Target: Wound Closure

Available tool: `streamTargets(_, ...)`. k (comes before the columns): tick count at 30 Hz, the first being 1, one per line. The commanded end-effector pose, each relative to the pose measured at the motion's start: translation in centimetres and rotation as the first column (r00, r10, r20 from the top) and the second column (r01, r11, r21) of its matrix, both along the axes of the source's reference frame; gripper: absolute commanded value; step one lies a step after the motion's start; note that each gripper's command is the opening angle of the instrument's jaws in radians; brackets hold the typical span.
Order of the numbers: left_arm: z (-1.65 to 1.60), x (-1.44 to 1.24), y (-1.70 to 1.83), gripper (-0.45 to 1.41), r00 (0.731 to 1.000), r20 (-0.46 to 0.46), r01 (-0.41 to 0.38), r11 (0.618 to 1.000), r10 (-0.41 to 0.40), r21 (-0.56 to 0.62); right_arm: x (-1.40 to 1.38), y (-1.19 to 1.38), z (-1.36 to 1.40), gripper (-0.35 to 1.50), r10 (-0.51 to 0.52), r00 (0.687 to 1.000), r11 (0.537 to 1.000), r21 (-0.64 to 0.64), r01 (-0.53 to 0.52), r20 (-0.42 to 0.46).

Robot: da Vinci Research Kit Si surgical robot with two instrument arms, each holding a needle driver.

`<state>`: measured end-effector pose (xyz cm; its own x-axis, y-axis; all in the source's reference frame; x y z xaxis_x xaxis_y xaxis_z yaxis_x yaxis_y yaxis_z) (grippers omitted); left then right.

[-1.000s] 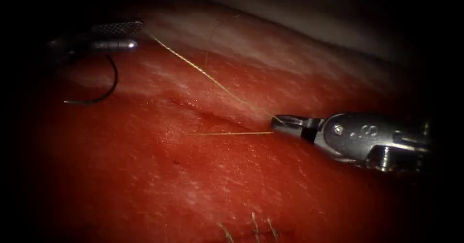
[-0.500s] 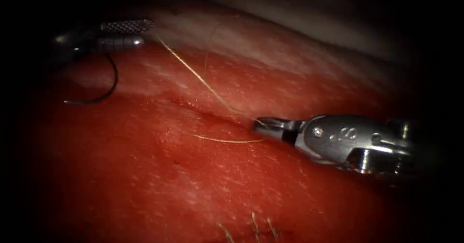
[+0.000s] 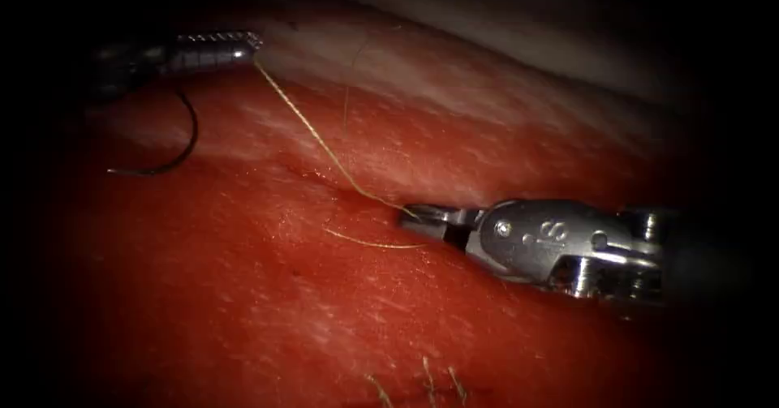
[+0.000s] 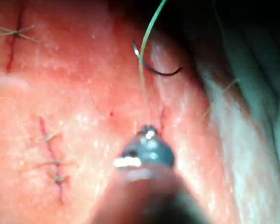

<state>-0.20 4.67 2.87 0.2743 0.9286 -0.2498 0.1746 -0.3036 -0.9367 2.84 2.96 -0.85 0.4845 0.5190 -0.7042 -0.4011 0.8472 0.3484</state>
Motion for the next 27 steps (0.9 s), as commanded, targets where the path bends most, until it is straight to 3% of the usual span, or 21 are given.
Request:
streamTargets(1,0.08,-0.06,-0.05,-0.35,1.0,-0.004,0.002,1.0,-0.002,0.003,0.09,0.04,0.02,-0.35,0.0,1.0,1.0,-0.003,0.0,-0.003)
streamTargets(4,0.1,-0.05,-0.05,-0.35,0.999,-0.041,0.003,1.0,-0.003,0.007,0.09,0.03,0.02,-0.35,0.0,1.0,1.0,-0.003,0.0,-0.004)
streamTargets(9,0.16,-0.07,-0.07,-0.35,0.985,-0.17,0.01,0.993,-0.03,-0.113,0.1,0.03,0.01,-0.35,-0.001,1.0,1.0,-0.001,0.001,-0.006)
streamTargets(10,0.17,-0.1,-0.08,-0.35,0.958,-0.283,-0.021,0.97,-0.05,-0.242,0.1,0.03,0.0,-0.35,-0.001,1.0,1.0,-0.001,0.001,-0.006)
streamTargets(15,0.2,-0.17,-0.11,-0.35,0.903,-0.421,-0.122,0.887,-0.087,-0.446,0.11,0.03,-0.01,-0.35,-0.001,1.0,1.0,0.0,0.001,-0.006)
streamTargets(23,0.24,-0.26,-0.22,-0.35,0.826,-0.556,-0.281,0.784,-0.096,-0.553,0.12,0.03,-0.08,-0.35,-0.005,1.0,1.0,0.007,0.005,-0.012)
streamTargets(27,0.23,-0.23,-0.23,-0.35,0.797,-0.594,-0.317,0.765,-0.104,-0.56,0.14,0.01,-0.13,-0.35,-0.016,1.0,1.0,0.016,0.016,-0.026)
